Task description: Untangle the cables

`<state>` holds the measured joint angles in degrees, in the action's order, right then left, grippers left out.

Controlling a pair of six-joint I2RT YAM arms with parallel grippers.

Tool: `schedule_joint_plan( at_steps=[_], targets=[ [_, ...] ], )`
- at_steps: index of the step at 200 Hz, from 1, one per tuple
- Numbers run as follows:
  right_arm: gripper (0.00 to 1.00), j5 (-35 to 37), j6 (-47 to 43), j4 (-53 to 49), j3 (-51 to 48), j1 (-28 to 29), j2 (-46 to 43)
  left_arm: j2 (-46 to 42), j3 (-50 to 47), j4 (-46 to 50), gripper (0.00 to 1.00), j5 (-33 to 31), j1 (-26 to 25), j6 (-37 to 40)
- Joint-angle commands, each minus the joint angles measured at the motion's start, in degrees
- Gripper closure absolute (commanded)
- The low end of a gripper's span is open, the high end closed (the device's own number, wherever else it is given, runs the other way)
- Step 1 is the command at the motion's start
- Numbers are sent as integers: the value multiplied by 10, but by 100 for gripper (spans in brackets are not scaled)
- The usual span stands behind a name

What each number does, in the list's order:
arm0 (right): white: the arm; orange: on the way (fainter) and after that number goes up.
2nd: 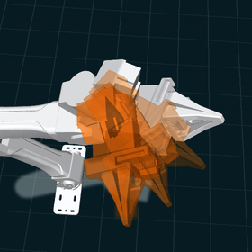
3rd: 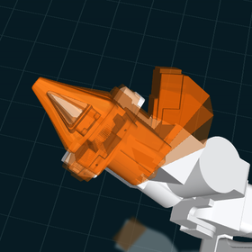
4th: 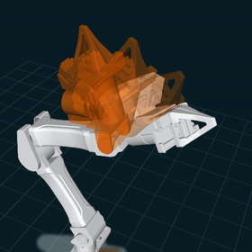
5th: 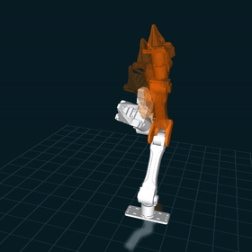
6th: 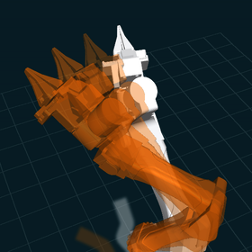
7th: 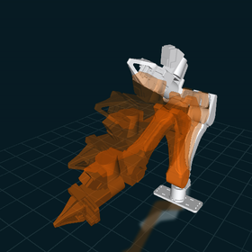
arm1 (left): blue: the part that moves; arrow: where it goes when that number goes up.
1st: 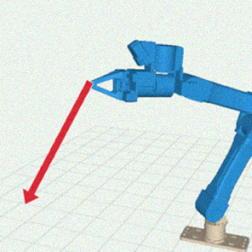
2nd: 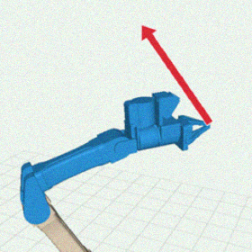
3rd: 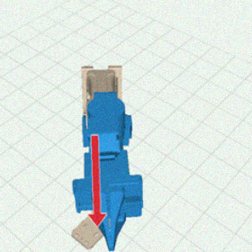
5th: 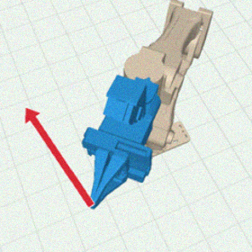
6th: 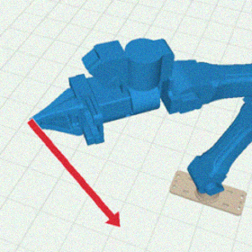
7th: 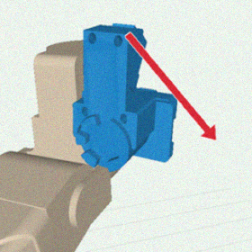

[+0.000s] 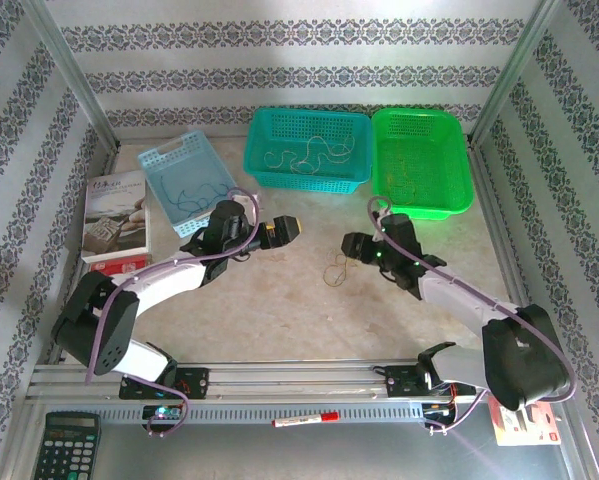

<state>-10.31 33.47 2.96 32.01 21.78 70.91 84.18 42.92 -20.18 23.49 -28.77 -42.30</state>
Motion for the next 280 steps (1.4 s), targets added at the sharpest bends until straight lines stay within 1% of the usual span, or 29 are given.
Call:
schedule_joint_plan(
  at_steps=[1,41,91,100,110,133,145,182,212,245,273,280],
  targets=[
    [40,31,21,-7,-29,21,-9,5,-6,-28,0,3,-1,-3],
    [42,22,34,22,-42,36,23,13,-6,-35,0,4,-8,-7],
    [50,16,24,46,-11,38,82,17,-3,-36,0,2,-14,-9],
    [56,8,20,48,-1,36,96,18,-3,-36,0,1,-15,-10],
    [65,-2,16,50,11,36,109,18,-2,-35,0,1,-15,-10],
    [91,-24,12,56,29,37,114,16,-4,-30,0,-6,-15,-9],
    [100,-36,8,60,35,38,103,12,-5,-25,0,-11,-15,-8],
    [100,-81,-12,75,44,43,43,4,-9,-22,0,-22,-15,-4],
    [100,-117,-34,91,49,44,6,5,-9,-34,0,-19,-14,-12],
    [100,-144,-50,110,48,42,4,7,-10,-71,0,6,-13,-36],
    [100,-168,-38,144,42,39,15,10,-11,-103,0,35,-13,-57],
    [100,-172,-34,152,41,38,16,11,-10,-112,2,42,-13,-63]
  ],
)
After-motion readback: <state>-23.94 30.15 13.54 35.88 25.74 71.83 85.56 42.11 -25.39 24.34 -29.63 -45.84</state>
